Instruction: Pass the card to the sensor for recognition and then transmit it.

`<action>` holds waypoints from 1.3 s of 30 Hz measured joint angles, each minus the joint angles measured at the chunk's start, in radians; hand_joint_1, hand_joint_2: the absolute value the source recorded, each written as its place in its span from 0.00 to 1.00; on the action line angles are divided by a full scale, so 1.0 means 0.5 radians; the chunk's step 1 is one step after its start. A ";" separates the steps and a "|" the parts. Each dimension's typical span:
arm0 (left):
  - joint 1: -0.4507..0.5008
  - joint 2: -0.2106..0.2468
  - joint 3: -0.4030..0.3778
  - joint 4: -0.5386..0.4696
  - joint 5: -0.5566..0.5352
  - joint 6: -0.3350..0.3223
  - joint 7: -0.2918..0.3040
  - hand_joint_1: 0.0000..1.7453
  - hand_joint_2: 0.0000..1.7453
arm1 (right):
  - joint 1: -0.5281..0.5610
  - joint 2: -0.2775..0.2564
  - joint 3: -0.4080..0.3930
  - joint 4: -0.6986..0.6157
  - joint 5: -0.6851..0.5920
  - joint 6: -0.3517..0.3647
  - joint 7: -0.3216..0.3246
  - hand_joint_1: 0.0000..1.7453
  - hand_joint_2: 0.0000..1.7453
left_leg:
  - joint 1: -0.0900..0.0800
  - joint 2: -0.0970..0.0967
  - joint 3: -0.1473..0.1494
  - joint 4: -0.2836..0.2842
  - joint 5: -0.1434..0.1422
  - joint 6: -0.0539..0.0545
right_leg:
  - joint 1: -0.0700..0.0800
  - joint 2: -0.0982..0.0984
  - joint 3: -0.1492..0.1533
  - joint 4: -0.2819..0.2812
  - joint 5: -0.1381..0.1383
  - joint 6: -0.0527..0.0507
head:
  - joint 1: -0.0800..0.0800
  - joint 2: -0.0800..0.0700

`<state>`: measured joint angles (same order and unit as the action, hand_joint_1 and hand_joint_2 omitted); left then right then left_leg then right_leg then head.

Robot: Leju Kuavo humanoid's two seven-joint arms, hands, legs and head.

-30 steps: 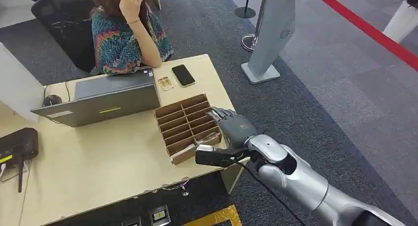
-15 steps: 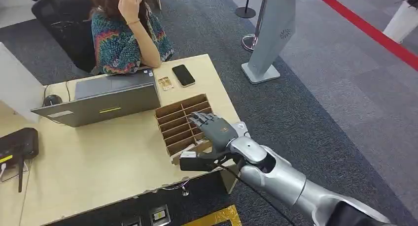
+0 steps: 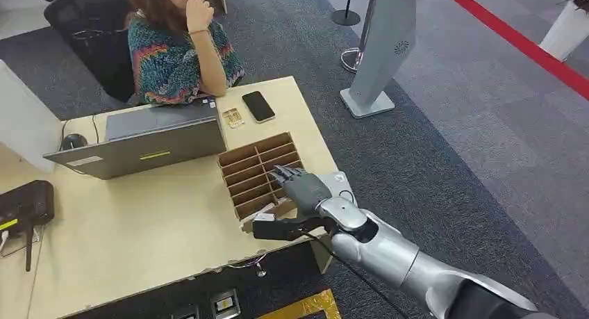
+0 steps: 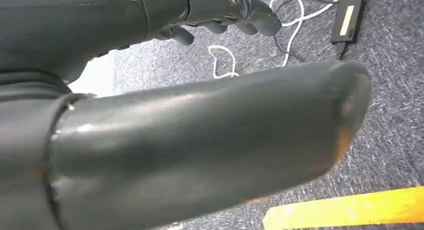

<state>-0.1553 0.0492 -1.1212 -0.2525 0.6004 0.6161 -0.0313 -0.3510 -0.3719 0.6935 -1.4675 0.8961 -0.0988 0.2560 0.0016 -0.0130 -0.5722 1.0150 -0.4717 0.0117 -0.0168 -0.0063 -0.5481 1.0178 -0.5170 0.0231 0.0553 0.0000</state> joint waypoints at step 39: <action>-0.020 0.049 0.000 -0.006 -0.072 -0.029 0.022 0.00 0.00 | 0.125 -0.206 -0.220 -0.213 -0.179 0.188 -0.069 0.00 1.00 | 0.000 0.001 0.001 0.000 0.000 0.000 | 0.000 0.001 0.000 0.000 0.000 0.000 | 0.000 0.000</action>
<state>-0.1652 0.0736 -1.1212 -0.2556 0.5646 0.6016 -0.0202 -0.2886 -0.4749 0.5837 -1.5740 0.8064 -0.0049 0.2212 0.0016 -0.0127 -0.5719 1.0151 -0.4717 0.0117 -0.0168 -0.0055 -0.5482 1.0177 -0.5169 0.0232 0.0553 0.0000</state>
